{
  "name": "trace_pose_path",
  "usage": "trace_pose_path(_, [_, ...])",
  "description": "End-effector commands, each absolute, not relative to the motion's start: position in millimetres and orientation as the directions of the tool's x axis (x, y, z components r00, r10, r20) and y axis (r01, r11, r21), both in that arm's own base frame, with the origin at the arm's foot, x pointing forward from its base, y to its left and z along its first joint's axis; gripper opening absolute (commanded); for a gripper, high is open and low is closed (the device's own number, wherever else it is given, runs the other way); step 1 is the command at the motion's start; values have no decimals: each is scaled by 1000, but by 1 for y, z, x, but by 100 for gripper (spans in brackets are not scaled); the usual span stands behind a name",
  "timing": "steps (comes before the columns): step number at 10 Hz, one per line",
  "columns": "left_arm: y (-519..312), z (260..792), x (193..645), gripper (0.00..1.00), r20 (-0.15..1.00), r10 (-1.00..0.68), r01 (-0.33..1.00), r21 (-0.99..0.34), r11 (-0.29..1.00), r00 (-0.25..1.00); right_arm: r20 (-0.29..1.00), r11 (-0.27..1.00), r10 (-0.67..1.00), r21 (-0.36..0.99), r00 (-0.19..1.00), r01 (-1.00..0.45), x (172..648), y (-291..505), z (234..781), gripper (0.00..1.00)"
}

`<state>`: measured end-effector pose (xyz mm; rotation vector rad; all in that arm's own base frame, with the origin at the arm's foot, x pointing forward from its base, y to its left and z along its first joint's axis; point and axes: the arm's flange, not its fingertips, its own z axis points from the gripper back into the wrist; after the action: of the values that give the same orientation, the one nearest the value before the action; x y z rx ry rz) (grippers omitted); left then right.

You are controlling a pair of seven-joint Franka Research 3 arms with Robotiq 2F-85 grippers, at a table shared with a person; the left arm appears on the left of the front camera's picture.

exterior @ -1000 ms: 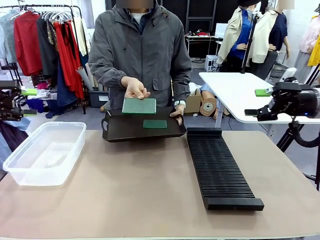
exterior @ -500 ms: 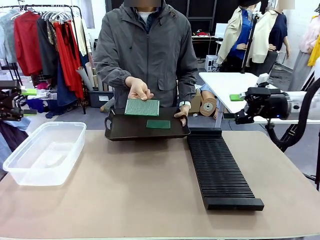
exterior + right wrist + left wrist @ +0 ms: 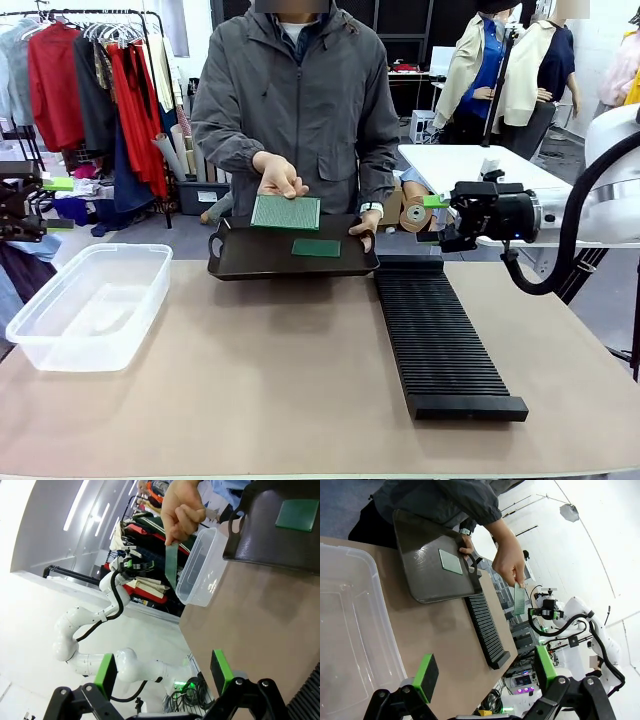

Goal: Sort PCBs into racks and boxes based on the side picked up.
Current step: Pick up the Blank PCB handed by the Human.

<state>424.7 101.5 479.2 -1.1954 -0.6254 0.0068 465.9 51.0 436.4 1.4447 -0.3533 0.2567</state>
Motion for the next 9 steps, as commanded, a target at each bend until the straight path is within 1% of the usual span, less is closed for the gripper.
trace_pose_path(1, [103,481,425,100,445,321,312,-867,388,836,399,130,-96,913,912,-386,474,67,434,100])
trace_pose_path(3, [103,481,425,100,445,321,312,-867,388,836,407,131,-103,910,908,-393,484,84,429,100])
trace_pose_path(6, [103,481,425,100,445,321,312,-867,388,836,412,146,-43,904,910,-402,502,107,425,100])
trace_pose_path(9, [103,481,425,100,445,321,312,-867,388,836,427,146,-20,896,904,-420,523,125,426,100])
